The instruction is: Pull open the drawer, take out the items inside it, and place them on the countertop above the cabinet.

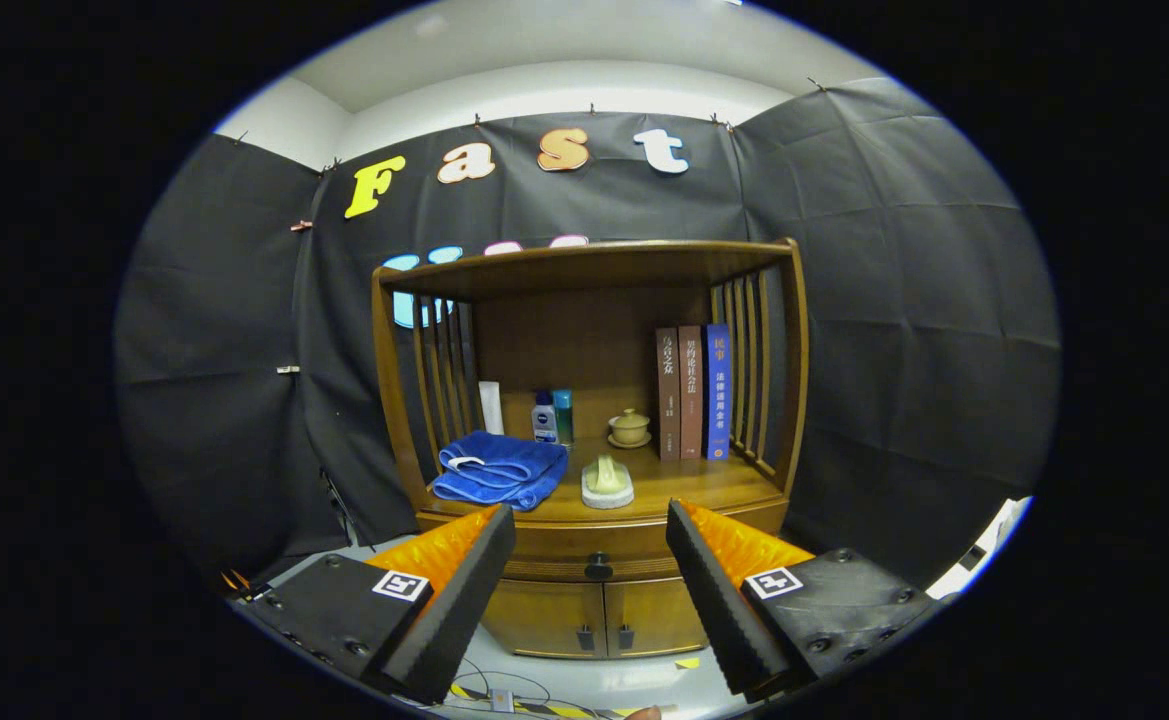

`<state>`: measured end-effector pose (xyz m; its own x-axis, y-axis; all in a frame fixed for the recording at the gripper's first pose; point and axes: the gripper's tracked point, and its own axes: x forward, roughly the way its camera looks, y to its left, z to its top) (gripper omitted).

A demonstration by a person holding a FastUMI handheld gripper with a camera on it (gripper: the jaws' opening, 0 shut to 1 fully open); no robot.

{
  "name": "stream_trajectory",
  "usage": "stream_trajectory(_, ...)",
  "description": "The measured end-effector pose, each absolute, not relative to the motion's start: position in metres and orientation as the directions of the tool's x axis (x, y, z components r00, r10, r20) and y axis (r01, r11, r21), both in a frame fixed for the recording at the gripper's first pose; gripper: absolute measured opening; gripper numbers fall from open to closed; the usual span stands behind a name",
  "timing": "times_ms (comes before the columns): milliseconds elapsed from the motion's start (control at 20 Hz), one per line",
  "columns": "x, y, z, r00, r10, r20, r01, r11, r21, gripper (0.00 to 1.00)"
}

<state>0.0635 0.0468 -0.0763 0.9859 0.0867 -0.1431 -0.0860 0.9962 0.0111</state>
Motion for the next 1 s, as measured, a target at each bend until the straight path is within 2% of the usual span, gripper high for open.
stream_trajectory(550,0.031,0.041,-0.041,0.992,0.082,-0.095,-0.082,0.997,0.007,0.99)
stream_trajectory(1000,0.030,0.050,-0.054,0.990,0.095,-0.100,-0.094,0.995,0.021,0.99)
